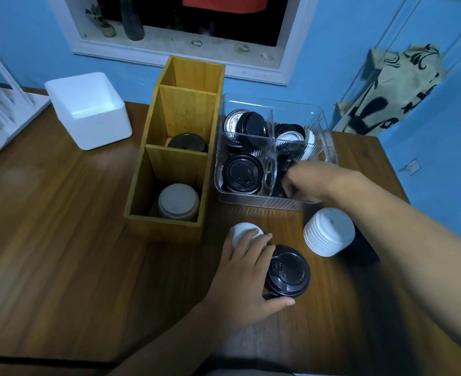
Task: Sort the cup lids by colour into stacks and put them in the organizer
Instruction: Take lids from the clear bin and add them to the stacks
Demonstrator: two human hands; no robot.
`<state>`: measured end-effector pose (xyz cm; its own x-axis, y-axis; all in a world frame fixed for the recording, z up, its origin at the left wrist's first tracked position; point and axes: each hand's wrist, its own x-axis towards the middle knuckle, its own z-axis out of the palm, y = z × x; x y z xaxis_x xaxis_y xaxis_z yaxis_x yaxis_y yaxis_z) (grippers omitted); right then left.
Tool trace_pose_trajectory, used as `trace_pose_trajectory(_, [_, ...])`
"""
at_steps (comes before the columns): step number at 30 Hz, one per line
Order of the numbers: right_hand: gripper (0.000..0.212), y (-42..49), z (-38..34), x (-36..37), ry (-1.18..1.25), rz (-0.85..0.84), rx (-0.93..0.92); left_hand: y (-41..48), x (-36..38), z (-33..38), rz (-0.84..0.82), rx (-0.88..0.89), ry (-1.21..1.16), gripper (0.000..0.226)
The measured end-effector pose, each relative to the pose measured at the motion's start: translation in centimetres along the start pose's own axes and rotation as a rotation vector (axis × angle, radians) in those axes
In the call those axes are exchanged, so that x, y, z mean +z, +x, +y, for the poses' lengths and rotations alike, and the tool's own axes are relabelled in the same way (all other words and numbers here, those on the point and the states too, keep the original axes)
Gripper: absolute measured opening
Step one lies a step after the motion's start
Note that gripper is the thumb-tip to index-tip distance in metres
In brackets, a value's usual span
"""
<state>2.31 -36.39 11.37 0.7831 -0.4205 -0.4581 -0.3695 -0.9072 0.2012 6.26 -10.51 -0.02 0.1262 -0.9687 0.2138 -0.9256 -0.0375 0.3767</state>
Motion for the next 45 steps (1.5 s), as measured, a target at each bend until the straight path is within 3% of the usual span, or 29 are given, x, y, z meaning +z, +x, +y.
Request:
trace_pose_trajectory(3, [0.018,-1.3,0.3,-0.7,0.041,0.089,0.01,0.0,-0.1,0.0,-0.013,-0.004,0.001,0.097])
trace_pose_trajectory(6, [0.009,-5.3,0.3,-1.8,0.21,0.334,0.045,0.0,0.0,0.0,-0.004,-0.004,-0.006,0.097])
trace_pose_trajectory(9, [0.009,-10.9,-1.0,0.3,0.719,0.607,0.112,0.1,0.0,0.0,0.007,-0.005,-0.003,0.096])
trace_pose_trajectory(12, [0.005,-15.4,-4.4,5.9,1.347,0.697,0.192,0.1,0.0,0.1,0.009,-0.014,0.006,0.095])
trace_pose_trajectory(16, [0.05,-19.1,-9.5,13.3,1.895,0.723,0.46,0.2,0.1,0.1,0.007,-0.021,0.015,0.094])
trace_pose_trajectory(17, [0.053,-19.7,-10.5,14.5,2.004,0.742,0.516,0.2,0.2,0.1,0.014,-0.018,0.017,0.095])
trace_pose_trajectory(20, [0.03,-21.0,-12.5,16.6,2.224,0.789,0.677,0.1,0.5,0.0,0.036,0.0,0.017,0.095])
trace_pose_trajectory(23, [0.016,-21.9,-13.5,17.6,2.108,0.716,0.817,0.1,0.7,-0.1,0.056,0.02,0.016,0.096])
trace_pose_trajectory(26, [0.019,-22.9,-13.6,17.5,1.89,0.543,0.781,0.2,0.5,-0.1,0.051,0.013,0.048,0.096])
trace_pose_trajectory(29, [0.022,-24.2,-13.0,17.3,1.664,0.421,0.644,0.1,0.3,0.2,0.039,0.005,0.075,0.096])
trace_pose_trajectory(32, [0.014,-25.1,-10.6,17.5,1.205,0.595,0.524,0.0,0.3,0.3,0.032,0.009,0.103,0.097])
trace_pose_trajectory(35, [0.047,-24.4,-6.9,17.7,0.824,0.589,0.222,0.1,0.3,0.4,0.033,0.001,0.101,0.097])
trace_pose_trajectory(39, [0.07,-20.7,-4.5,17.5,0.754,0.414,0.009,0.2,0.0,0.6,0.004,-0.023,0.097,0.101])
trace_pose_trajectory(45, [0.076,-20.6,-4.1,18.5,0.635,0.455,0.003,0.2,-0.3,0.8,-0.027,-0.038,0.121,0.101])
